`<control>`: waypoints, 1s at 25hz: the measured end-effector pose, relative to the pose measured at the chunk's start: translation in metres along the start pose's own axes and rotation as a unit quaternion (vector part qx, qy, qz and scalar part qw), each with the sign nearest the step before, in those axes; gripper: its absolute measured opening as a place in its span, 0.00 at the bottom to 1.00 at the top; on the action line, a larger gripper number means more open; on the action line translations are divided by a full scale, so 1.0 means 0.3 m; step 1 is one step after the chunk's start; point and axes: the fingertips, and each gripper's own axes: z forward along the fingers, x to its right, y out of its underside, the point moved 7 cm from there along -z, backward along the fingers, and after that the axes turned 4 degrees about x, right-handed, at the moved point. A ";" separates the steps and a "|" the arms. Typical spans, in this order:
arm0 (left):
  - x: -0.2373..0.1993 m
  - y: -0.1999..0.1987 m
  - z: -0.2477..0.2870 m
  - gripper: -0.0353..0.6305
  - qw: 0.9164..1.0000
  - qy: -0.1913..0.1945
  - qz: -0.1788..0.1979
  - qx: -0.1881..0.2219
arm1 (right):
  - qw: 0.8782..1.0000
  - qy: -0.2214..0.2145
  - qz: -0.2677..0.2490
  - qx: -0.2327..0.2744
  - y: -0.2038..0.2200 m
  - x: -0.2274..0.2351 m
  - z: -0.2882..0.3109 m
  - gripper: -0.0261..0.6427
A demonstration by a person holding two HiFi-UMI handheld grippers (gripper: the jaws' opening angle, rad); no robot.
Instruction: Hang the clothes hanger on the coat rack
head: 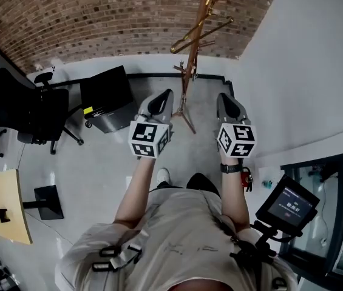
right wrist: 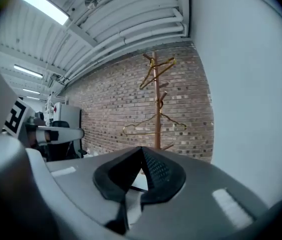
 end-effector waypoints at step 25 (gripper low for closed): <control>1.078 -0.084 -0.661 0.05 0.985 -0.105 0.117 0.071 | 0.999 -0.028 -0.030 0.031 0.036 0.110 -1.162 0.05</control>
